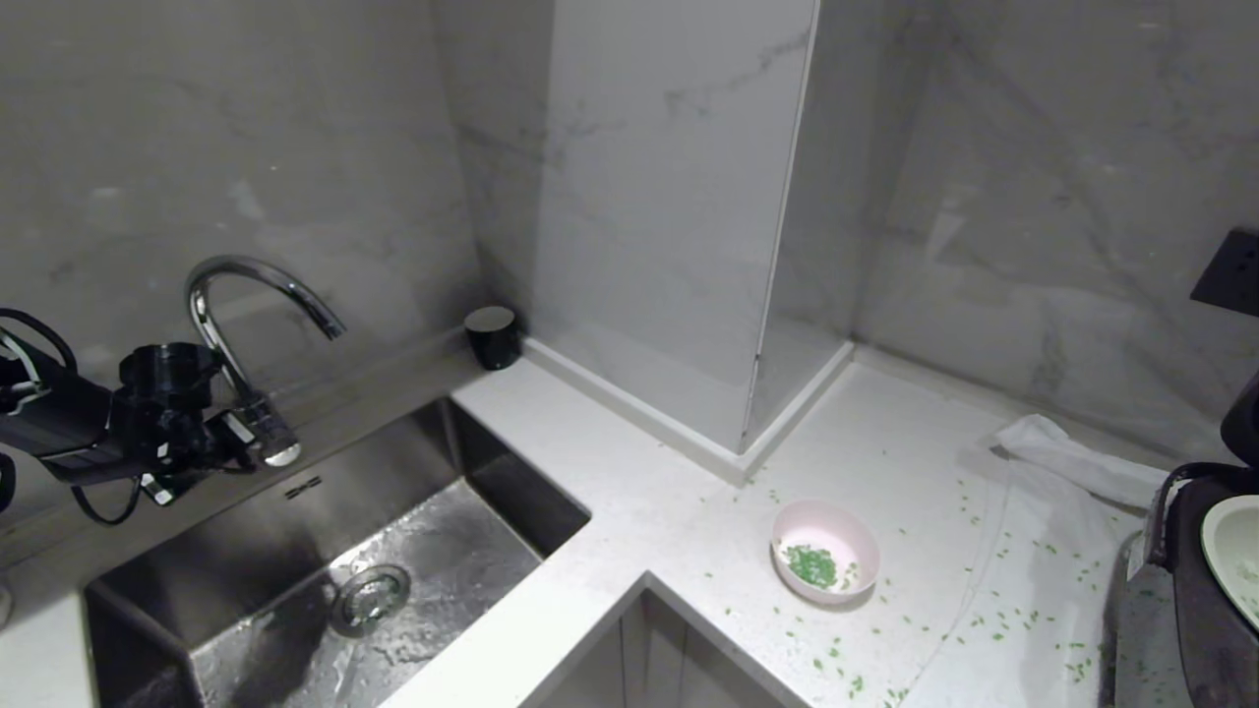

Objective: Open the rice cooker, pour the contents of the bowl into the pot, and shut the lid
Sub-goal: Turn on the tap

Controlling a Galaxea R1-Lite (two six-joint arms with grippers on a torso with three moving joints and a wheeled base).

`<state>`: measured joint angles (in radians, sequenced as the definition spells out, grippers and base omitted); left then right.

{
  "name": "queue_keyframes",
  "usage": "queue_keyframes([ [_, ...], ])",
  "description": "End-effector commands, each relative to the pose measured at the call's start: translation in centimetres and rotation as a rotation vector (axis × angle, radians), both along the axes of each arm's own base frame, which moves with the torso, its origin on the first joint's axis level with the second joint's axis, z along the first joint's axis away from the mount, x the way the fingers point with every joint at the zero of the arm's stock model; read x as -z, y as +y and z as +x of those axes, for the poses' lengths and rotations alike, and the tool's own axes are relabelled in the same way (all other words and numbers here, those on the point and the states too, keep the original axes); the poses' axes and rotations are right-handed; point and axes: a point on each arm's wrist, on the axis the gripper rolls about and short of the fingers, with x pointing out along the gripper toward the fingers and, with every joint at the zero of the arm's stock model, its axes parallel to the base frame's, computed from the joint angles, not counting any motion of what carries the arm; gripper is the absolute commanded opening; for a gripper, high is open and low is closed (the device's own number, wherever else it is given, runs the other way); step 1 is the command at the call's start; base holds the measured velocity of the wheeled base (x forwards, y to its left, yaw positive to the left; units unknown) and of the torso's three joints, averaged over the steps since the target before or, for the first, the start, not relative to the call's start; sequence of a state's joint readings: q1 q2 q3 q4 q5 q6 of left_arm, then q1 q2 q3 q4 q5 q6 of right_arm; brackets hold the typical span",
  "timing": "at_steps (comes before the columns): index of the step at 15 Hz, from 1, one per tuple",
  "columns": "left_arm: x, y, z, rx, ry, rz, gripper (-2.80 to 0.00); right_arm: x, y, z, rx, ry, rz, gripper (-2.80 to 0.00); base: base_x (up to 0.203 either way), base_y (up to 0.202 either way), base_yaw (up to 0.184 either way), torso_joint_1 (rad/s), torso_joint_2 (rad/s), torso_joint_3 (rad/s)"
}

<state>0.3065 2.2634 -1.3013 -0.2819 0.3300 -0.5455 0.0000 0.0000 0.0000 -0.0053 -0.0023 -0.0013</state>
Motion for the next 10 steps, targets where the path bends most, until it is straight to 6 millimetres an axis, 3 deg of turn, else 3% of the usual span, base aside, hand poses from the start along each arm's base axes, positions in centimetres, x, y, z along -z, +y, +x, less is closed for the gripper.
queue_keyframes([
  [1,-0.45,-0.34,0.02,0.005,-0.016,0.001,-2.80,0.03,0.00,0.01,0.001,0.001,0.000,-2.80,0.000,0.000,0.000,0.000,0.00,0.000],
  [8,-0.94,-0.28,-0.01,0.004,-0.031,-0.001,-2.80,0.03,0.00,0.01,0.001,0.001,0.000,-2.80,0.000,0.000,0.000,0.000,0.00,0.000],
  [9,-1.03,-0.29,-0.06,0.004,-0.031,-0.001,-2.52,0.03,0.00,0.01,0.001,0.001,0.000,-2.80,0.000,0.000,0.000,0.000,0.00,0.000],
  [10,-1.04,-0.36,-0.05,0.006,-0.031,0.000,0.00,0.03,0.00,0.01,0.001,0.001,0.000,-2.80,0.000,0.000,0.000,0.000,0.00,0.000],
])
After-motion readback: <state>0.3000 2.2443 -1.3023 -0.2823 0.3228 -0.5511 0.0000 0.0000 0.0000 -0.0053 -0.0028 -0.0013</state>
